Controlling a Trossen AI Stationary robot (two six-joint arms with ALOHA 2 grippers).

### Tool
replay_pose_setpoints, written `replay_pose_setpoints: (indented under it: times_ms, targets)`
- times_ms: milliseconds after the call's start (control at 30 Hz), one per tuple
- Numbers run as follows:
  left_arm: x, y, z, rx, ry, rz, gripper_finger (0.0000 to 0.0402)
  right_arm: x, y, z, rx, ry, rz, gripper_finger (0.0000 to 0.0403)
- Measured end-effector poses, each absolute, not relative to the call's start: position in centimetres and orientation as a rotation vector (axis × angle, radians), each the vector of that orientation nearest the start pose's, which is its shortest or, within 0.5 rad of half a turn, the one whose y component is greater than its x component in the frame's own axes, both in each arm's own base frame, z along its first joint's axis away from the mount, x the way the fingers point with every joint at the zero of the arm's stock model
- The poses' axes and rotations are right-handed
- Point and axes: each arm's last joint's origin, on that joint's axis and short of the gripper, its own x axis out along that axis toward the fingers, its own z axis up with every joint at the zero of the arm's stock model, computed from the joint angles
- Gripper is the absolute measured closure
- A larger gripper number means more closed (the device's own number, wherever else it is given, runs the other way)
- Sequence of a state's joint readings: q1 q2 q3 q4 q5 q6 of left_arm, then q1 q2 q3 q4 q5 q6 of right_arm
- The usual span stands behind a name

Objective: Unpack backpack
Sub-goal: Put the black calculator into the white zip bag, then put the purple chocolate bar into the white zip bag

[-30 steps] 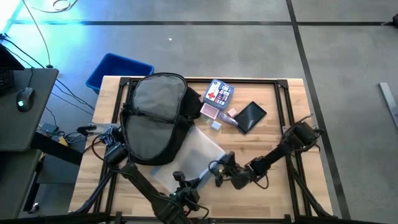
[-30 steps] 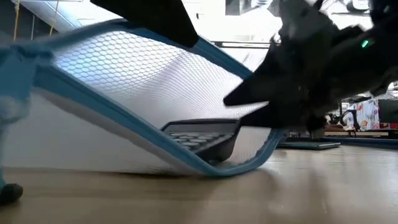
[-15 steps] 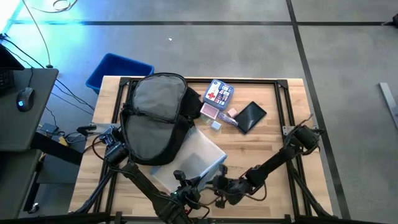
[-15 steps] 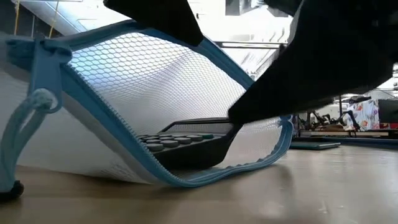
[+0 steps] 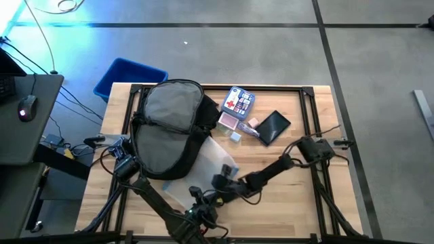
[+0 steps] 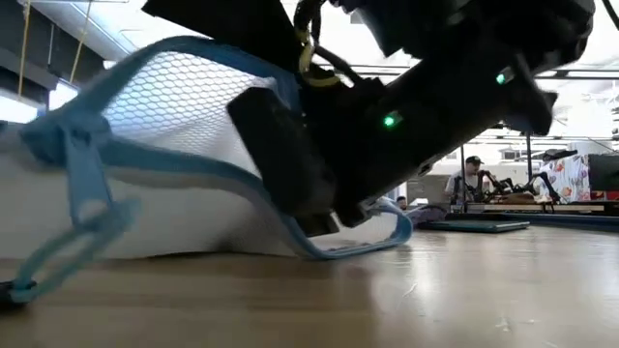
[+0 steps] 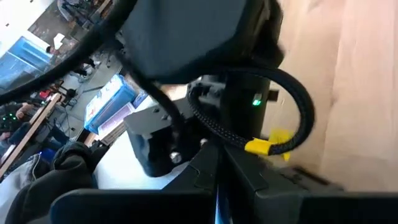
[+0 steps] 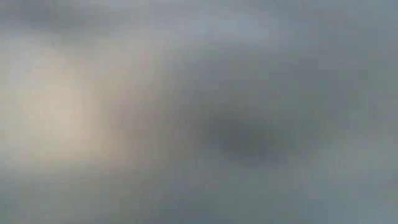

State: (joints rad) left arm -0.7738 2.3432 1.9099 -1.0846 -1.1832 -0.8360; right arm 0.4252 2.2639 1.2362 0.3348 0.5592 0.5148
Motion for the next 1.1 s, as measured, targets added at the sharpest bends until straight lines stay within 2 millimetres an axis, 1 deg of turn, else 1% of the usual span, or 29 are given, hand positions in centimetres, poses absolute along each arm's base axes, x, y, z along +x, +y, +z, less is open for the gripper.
replay_pose_setpoints:
  times_ms: [67, 167, 333, 467, 600, 700, 800, 867, 933, 1000, 1067, 1100]
  targets:
    - [34.5, -30.0, 16.6, 0.48, 0.603, 0.606, 0.0402, 40.4, 16.9, 7.0, 0.152, 0.564, -0.267, 0.0402]
    - [34.5, -30.0, 16.6, 0.46, 0.591, 0.612, 0.0401, 39.6, 17.9, 7.9, 0.099, 0.591, -0.219, 0.0403]
    - [34.5, -30.1, 16.6, 0.442, 0.579, 0.619, 0.0401, 37.8, 19.9, 10.3, 0.064, 0.649, -0.154, 0.0402]
    - [34.4, -30.0, 16.6, 0.422, 0.572, 0.629, 0.0401, 36.1, 21.1, 11.1, 0.034, 0.703, -0.145, 0.04]
    - [34.0, -29.5, 16.6, 0.43, 0.587, 0.655, 0.0401, 34.1, 22.9, 12.9, -0.017, 0.72, -0.11, 0.0372]
    - [33.5, -29.1, 16.6, 0.437, 0.618, 0.674, 0.0401, 32.0, 23.4, 14.1, -0.054, 0.758, -0.18, 0.0337]
    - [33.2, -28.8, 16.5, 0.454, 0.692, 0.673, 0.0401, 30.2, 22.4, 16.2, -0.029, 0.795, -0.296, 0.0295]
    - [33.1, -28.5, 16.5, 0.461, 0.735, 0.674, 0.0401, 29.2, 21.1, 17.5, -0.027, 0.829, -0.383, 0.0267]
    - [33.1, -28.3, 16.5, 0.464, 0.757, 0.68, 0.0401, 28.5, 19.1, 18.9, -0.047, 0.85, -0.492, 0.0244]
    - [33.0, -28.2, 16.5, 0.461, 0.758, 0.683, 0.0401, 28.0, 16.7, 20.0, -0.074, 0.884, -0.606, 0.0224]
    - [33.0, -28.2, 16.5, 0.451, 0.754, 0.687, 0.0401, 27.8, 14.1, 20.4, -0.088, 0.941, -0.71, 0.021]
    - [33.0, -28.2, 16.5, 0.447, 0.751, 0.689, 0.0401, 27.8, 12.8, 20.2, -0.085, 0.974, -0.747, 0.0205]
